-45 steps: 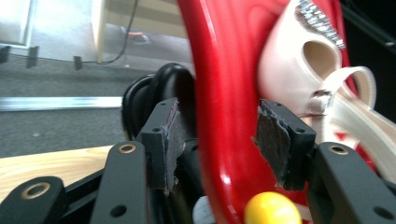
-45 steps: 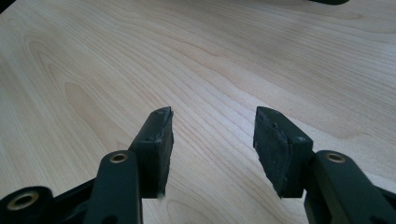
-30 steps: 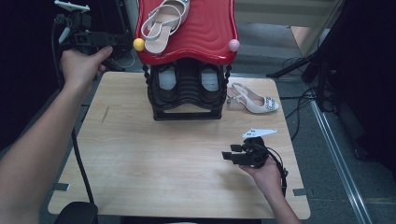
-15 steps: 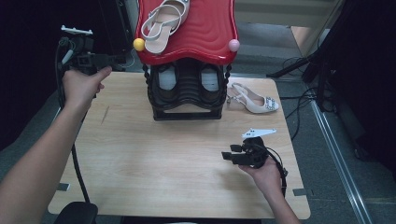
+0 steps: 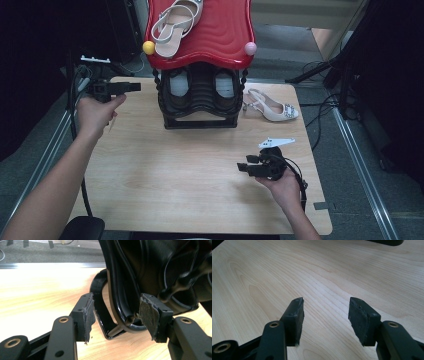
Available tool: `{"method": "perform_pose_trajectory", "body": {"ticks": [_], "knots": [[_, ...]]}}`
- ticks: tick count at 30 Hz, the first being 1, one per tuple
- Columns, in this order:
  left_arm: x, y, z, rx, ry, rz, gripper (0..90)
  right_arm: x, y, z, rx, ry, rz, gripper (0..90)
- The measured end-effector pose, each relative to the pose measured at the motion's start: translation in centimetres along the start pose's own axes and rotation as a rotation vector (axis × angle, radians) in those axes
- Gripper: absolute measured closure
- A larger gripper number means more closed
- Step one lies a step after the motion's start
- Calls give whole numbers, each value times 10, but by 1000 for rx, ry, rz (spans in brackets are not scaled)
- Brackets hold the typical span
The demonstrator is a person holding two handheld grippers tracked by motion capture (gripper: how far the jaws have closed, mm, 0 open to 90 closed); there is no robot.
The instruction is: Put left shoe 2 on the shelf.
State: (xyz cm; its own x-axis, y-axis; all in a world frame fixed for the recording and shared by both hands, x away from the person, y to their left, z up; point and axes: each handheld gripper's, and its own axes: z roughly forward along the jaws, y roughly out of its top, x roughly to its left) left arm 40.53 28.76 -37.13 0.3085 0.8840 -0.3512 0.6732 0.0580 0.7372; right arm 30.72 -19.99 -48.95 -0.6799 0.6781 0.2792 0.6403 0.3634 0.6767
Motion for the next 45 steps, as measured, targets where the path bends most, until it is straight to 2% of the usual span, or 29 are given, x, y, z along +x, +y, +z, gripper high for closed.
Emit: {"method": "perform_pose_trajectory", "body": {"ticks": [1,3,5,10,15,17,21,29,35,37,39,45], "knots": [[0,-3,1,1,-7,2,453,0,0,0,0,1,0,474],[-1,-8,2,6,15,16,453,1,0,-1,0,0,7,474],[1,-14,3,19,-7,-1,454,0,0,-1,-1,-1,6,474],[1,-32,7,36,-37,-12,454,0,0,-1,0,-2,8,474],[3,-51,7,20,-46,-43,453,0,0,-1,2,0,6,474],[3,-60,6,31,-44,-42,453,0,0,-1,2,0,5,474],[7,-74,4,31,-58,-70,453,0,0,0,6,-1,7,474],[0,-94,5,47,-66,-54,447,-1,0,-1,0,-3,8,474],[-6,-110,7,79,-100,-55,439,-2,0,-1,-3,-4,12,474],[-8,-114,8,87,-96,-41,439,-3,0,-2,-3,-6,17,474],[-11,-118,9,92,-93,-23,437,-3,0,-3,-7,-4,19,474],[-15,-122,8,90,-115,-15,430,-6,0,-5,-17,-11,28,474]]}}
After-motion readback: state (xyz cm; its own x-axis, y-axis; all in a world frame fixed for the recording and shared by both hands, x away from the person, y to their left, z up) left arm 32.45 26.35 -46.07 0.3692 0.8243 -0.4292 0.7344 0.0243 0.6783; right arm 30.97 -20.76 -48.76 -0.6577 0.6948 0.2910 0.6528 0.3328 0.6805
